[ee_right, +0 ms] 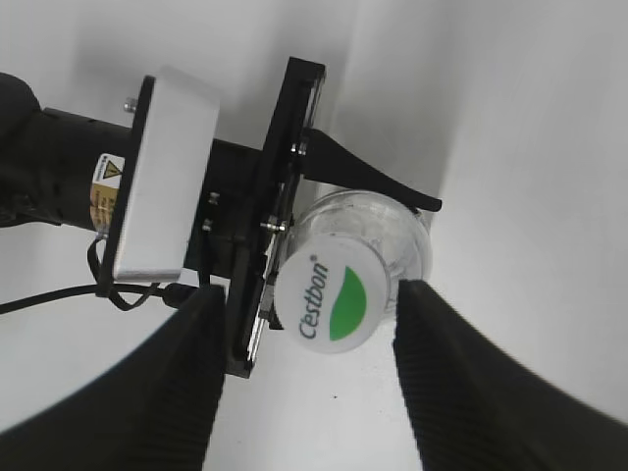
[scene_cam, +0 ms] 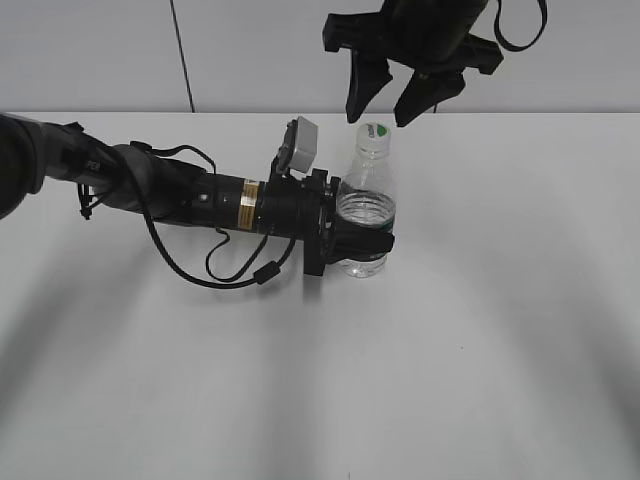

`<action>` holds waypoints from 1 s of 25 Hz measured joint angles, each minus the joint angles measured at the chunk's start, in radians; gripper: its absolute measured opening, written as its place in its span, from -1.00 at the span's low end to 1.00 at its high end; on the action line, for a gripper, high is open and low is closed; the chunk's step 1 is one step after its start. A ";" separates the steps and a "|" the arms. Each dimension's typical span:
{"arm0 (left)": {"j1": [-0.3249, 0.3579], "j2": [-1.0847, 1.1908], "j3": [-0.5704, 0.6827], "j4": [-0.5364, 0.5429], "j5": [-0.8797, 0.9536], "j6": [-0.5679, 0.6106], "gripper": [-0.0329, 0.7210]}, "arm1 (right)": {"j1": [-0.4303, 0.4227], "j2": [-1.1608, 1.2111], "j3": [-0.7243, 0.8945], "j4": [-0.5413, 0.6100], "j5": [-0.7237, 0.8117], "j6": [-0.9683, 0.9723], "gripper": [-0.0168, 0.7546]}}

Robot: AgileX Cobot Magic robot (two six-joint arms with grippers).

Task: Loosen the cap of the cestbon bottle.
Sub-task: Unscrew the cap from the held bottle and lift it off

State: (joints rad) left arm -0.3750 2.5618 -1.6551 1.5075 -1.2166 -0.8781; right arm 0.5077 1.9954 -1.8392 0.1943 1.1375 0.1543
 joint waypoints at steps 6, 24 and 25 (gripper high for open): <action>0.000 -0.001 0.000 0.001 0.001 0.000 0.08 | 0.000 0.022 -0.001 -0.005 0.004 0.009 0.15; 0.000 -0.002 0.000 0.008 0.003 0.000 0.08 | 0.000 0.061 -0.001 -0.004 0.017 0.012 -0.01; 0.000 -0.002 0.000 0.008 0.003 0.000 0.08 | 0.000 0.061 -0.001 -0.004 0.017 0.012 -0.04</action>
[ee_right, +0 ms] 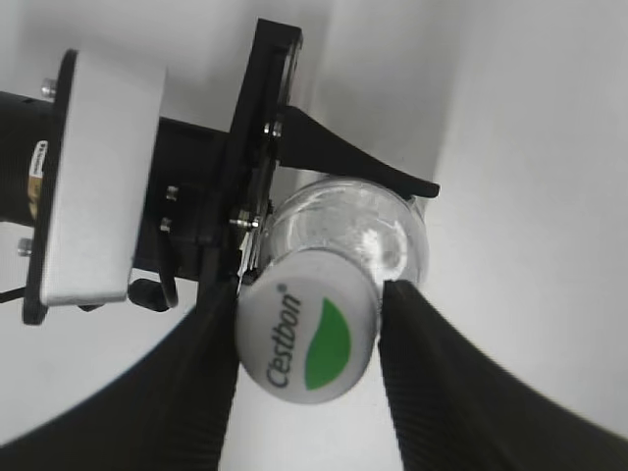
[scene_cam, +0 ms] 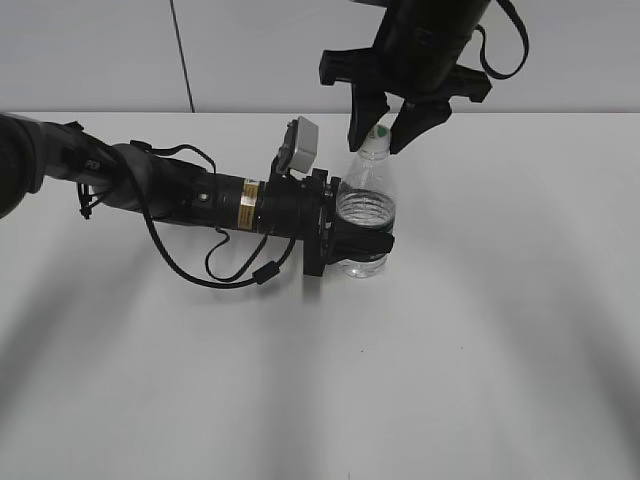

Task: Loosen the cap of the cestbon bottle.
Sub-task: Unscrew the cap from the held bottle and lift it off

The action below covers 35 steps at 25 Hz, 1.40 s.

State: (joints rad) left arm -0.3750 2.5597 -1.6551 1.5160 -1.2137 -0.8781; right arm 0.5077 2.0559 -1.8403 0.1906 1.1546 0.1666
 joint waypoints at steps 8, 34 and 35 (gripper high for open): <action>-0.001 0.000 0.000 0.001 0.001 0.000 0.08 | 0.001 0.000 -0.001 -0.004 0.010 -0.010 -0.13; -0.002 -0.004 -0.003 0.047 -0.007 0.006 0.05 | 0.001 0.000 -0.010 0.004 0.046 -1.133 -0.16; -0.002 -0.004 -0.003 0.048 -0.008 0.006 0.05 | 0.001 0.000 -0.010 0.004 0.047 -1.189 -0.16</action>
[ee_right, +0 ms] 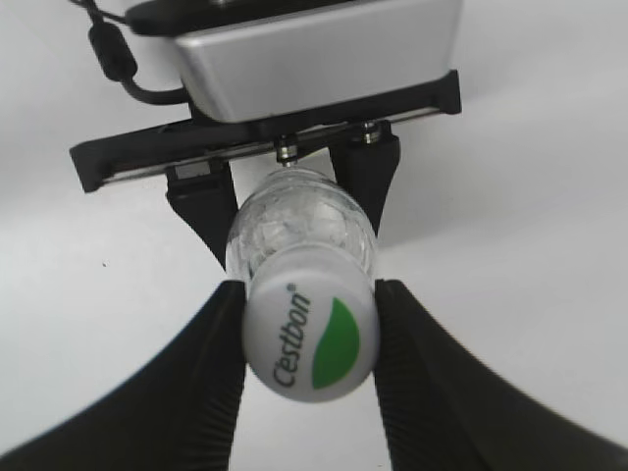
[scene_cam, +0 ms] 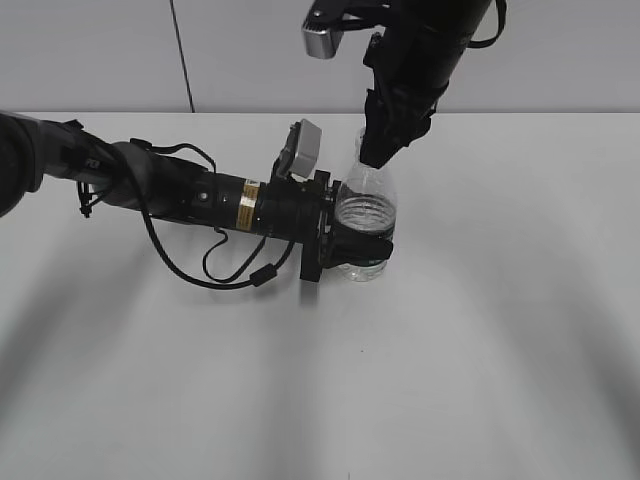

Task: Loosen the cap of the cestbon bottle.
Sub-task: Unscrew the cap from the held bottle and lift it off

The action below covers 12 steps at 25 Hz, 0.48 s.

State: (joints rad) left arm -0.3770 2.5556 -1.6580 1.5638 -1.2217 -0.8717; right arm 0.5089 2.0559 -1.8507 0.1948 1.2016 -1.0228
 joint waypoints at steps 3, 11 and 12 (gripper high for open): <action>0.000 0.000 0.000 0.003 -0.001 0.000 0.05 | 0.000 0.000 0.000 0.001 0.000 -0.167 -0.16; 0.000 0.000 0.000 0.005 -0.004 -0.003 0.05 | 0.000 -0.003 0.000 0.001 0.000 -0.484 -0.17; 0.000 0.000 0.000 0.005 -0.004 -0.003 0.05 | 0.000 -0.003 0.000 0.001 0.000 -0.492 -0.17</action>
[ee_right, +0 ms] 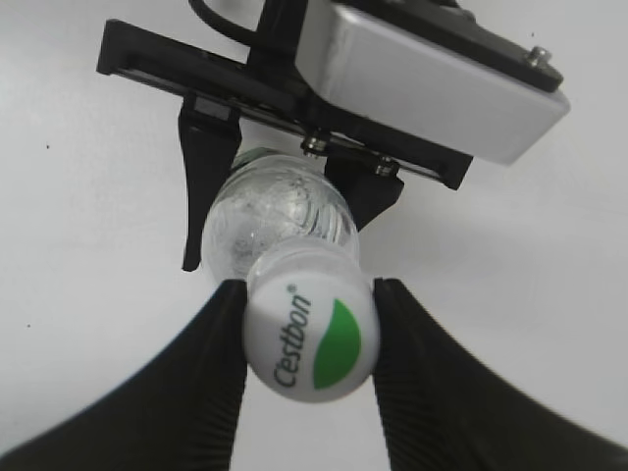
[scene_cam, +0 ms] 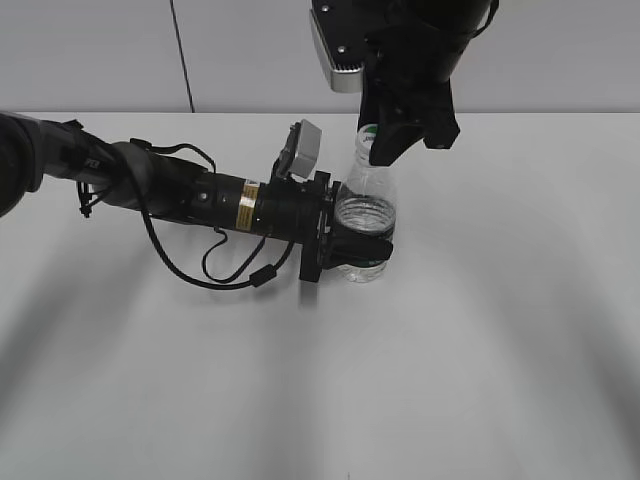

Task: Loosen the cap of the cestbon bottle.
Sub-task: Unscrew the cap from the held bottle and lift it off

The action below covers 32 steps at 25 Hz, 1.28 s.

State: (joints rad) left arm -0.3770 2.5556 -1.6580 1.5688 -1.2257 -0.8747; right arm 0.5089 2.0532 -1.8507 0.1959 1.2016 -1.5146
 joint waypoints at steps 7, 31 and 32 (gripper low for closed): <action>0.000 0.000 0.000 0.004 -0.006 -0.001 0.05 | 0.000 -0.007 0.000 -0.002 0.002 -0.017 -0.17; 0.000 0.000 0.000 0.016 -0.022 -0.007 0.04 | 0.002 -0.034 0.003 0.024 0.020 -0.223 -0.19; 0.000 0.000 0.000 0.016 -0.022 -0.007 0.04 | 0.002 -0.035 0.003 0.024 0.020 -0.223 -0.19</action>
State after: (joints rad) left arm -0.3770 2.5556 -1.6580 1.5853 -1.2474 -0.8813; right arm 0.5107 2.0185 -1.8478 0.2197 1.2214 -1.7373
